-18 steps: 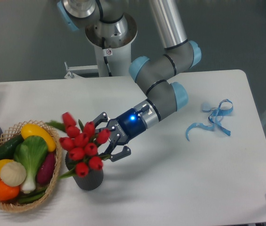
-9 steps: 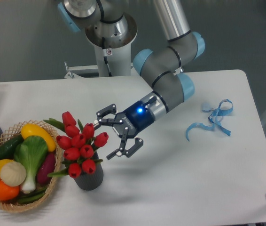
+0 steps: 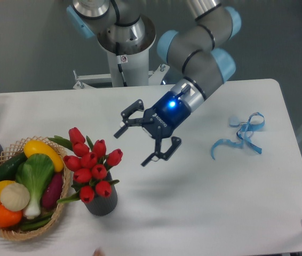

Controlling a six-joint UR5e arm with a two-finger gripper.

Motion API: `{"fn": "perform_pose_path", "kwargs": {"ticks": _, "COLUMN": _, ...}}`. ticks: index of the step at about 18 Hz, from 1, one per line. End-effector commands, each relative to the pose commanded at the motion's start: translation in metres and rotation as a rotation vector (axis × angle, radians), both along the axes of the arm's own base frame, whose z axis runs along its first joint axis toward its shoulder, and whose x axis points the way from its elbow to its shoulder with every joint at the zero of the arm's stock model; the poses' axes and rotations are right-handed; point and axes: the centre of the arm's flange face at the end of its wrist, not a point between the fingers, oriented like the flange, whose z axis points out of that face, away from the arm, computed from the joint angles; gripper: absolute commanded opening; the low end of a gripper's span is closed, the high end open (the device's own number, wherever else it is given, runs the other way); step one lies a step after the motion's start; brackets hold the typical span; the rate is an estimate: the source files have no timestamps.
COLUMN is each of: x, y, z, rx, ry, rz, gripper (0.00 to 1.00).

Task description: Insert the flowers into the vase

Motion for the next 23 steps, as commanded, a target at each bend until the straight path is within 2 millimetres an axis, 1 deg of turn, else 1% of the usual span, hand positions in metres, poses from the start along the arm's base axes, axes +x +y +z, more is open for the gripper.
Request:
{"fn": "perform_pose_path", "kwargs": {"ticks": 3, "x": -0.019, "y": -0.045, "z": 0.034, "rx": -0.071, "ry": 0.116, "rz": 0.113, "gripper": 1.00}}
{"fn": "perform_pose_path", "kwargs": {"ticks": 4, "x": -0.027, "y": -0.059, "z": 0.038, "rx": -0.134, "ry": 0.164, "rz": 0.156, "gripper": 1.00}}
{"fn": "perform_pose_path", "kwargs": {"ticks": 8, "x": -0.071, "y": -0.116, "z": 0.039, "rx": -0.460, "ry": 0.338, "rz": 0.323, "gripper": 1.00}}
{"fn": "perform_pose_path", "kwargs": {"ticks": 9, "x": -0.081, "y": -0.129, "z": 0.038, "rx": -0.518, "ry": 0.360, "rz": 0.350, "gripper": 1.00}}
{"fn": "perform_pose_path", "kwargs": {"ticks": 11, "x": -0.097, "y": -0.151, "z": 0.035, "rx": -0.581, "ry": 0.368, "rz": 0.398, "gripper": 1.00}}
{"fn": "perform_pose_path", "kwargs": {"ticks": 12, "x": -0.109, "y": -0.162, "z": 0.029, "rx": -0.601, "ry": 0.362, "rz": 0.414, "gripper": 1.00}}
{"fn": "perform_pose_path", "kwargs": {"ticks": 13, "x": -0.124, "y": -0.168, "z": 0.021, "rx": -0.617, "ry": 0.356, "rz": 0.418, "gripper": 1.00}}
{"fn": "perform_pose_path", "kwargs": {"ticks": 15, "x": -0.150, "y": -0.167, "z": 0.006, "rx": -0.657, "ry": 0.342, "rz": 0.417, "gripper": 1.00}}
{"fn": "perform_pose_path", "kwargs": {"ticks": 17, "x": -0.177, "y": -0.167, "z": -0.006, "rx": -0.742, "ry": 0.349, "rz": 0.427, "gripper": 1.00}}
{"fn": "perform_pose_path", "kwargs": {"ticks": 18, "x": -0.184, "y": -0.166, "z": -0.013, "rx": -0.774, "ry": 0.347, "rz": 0.423, "gripper": 1.00}}
{"fn": "perform_pose_path", "kwargs": {"ticks": 20, "x": -0.190, "y": -0.160, "z": -0.019, "rx": -0.803, "ry": 0.340, "rz": 0.403, "gripper": 1.00}}
{"fn": "perform_pose_path", "kwargs": {"ticks": 21, "x": -0.193, "y": -0.160, "z": -0.027, "rx": -0.824, "ry": 0.331, "rz": 0.396, "gripper": 1.00}}
{"fn": "perform_pose_path", "kwargs": {"ticks": 23, "x": -0.197, "y": -0.164, "z": -0.028, "rx": -0.868, "ry": 0.334, "rz": 0.397, "gripper": 1.00}}
